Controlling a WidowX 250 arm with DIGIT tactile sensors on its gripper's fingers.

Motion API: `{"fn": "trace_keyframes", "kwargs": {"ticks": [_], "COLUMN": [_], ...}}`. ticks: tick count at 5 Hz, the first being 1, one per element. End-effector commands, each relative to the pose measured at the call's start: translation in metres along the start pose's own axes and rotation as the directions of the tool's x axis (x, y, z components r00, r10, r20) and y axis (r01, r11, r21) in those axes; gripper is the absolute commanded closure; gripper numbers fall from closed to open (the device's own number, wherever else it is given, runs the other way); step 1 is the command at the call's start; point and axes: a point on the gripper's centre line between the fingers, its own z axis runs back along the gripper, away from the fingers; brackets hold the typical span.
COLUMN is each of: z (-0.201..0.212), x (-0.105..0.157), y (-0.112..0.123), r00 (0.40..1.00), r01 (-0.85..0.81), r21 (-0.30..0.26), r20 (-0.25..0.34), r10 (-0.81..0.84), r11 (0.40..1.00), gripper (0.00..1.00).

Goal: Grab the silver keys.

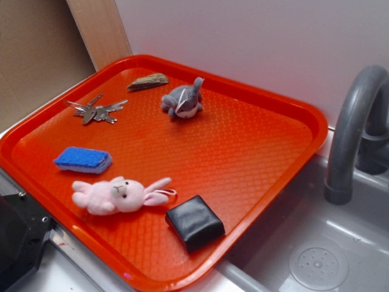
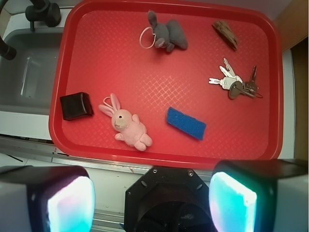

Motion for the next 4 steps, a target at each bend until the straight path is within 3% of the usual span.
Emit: {"fn": "trace_keyframes", "kwargs": {"ticks": [1, 3, 4], "z": [0.000, -0.004, -0.011], "x": [0.000, 0.071, 0.100], "y": [0.000, 0.035, 0.047], "r00": [1.000, 0.956, 0.860], "r01": [0.000, 0.283, 0.507], "r21": [0.000, 0.111, 0.144], "r20": [0.000, 0.052, -0.016], "r10": [0.000, -0.290, -0.510], "r11": [1.000, 0.953, 0.850], "gripper": [0.00, 0.00, 0.00]}}
